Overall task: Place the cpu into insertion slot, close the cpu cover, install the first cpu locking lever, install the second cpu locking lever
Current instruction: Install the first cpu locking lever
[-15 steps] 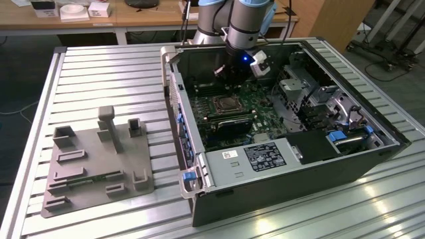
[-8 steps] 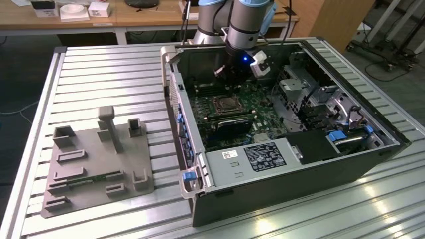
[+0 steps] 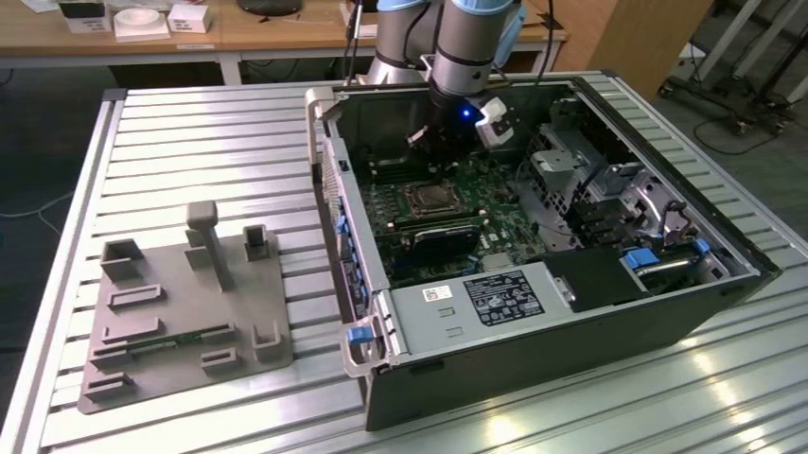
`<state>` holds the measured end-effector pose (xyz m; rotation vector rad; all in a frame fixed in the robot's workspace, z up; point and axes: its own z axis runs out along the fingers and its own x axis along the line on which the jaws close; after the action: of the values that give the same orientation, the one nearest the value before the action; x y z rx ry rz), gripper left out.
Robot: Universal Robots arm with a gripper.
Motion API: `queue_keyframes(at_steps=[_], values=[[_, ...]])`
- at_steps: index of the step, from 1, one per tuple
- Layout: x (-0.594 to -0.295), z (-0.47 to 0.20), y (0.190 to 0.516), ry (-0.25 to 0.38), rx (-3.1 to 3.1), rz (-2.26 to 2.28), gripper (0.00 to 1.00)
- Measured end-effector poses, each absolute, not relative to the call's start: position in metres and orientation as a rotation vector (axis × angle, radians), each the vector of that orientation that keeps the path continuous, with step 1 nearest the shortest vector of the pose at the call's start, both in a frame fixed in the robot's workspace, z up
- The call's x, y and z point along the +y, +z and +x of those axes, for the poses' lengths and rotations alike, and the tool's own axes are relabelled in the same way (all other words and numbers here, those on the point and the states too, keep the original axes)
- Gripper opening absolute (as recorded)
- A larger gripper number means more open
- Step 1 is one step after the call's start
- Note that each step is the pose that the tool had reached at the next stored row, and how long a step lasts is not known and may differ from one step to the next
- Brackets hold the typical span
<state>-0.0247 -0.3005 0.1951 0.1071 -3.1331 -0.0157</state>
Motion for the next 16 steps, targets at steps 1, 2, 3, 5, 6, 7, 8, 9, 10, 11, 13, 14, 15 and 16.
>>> queue_keyframes(at_steps=[1, 2, 3, 5, 6, 7, 8, 9, 10, 11, 13, 14, 15, 16], values=[[-0.3005, -0.0247, 0.195, -0.016, -3.133, 0.107, 0.1], [-0.3005, -0.0247, 0.195, -0.016, -3.133, 0.107, 0.1], [-0.3005, -0.0247, 0.195, -0.016, -3.133, 0.107, 0.1], [-0.3005, -0.0248, 0.195, -0.019, -3.133, 0.107, 0.1], [-0.3004, -0.0247, 0.195, -0.02, -3.133, 0.107, 0.1], [-0.3003, -0.0247, 0.195, -0.021, -3.133, 0.108, 0.1], [-0.3002, -0.0247, 0.195, -0.022, -3.133, 0.108, 0.1], [-0.3002, -0.0247, 0.195, -0.023, -3.133, 0.108, 0.1], [-0.3001, -0.0248, 0.1951, -0.024, -3.133, 0.108, 0.1], [-0.3002, -0.0248, 0.1951, -0.025, -3.133, 0.108, 0.1], [-0.3001, -0.0248, 0.1951, -0.026, -3.133, 0.109, 0.1], [-0.3001, -0.0247, 0.195, -0.026, -3.133, 0.108, 0.1], [-0.3001, -0.0247, 0.1951, -0.027, -3.133, 0.108, 0.1], [-0.3001, -0.0247, 0.1951, -0.027, -3.133, 0.108, 0.1]])
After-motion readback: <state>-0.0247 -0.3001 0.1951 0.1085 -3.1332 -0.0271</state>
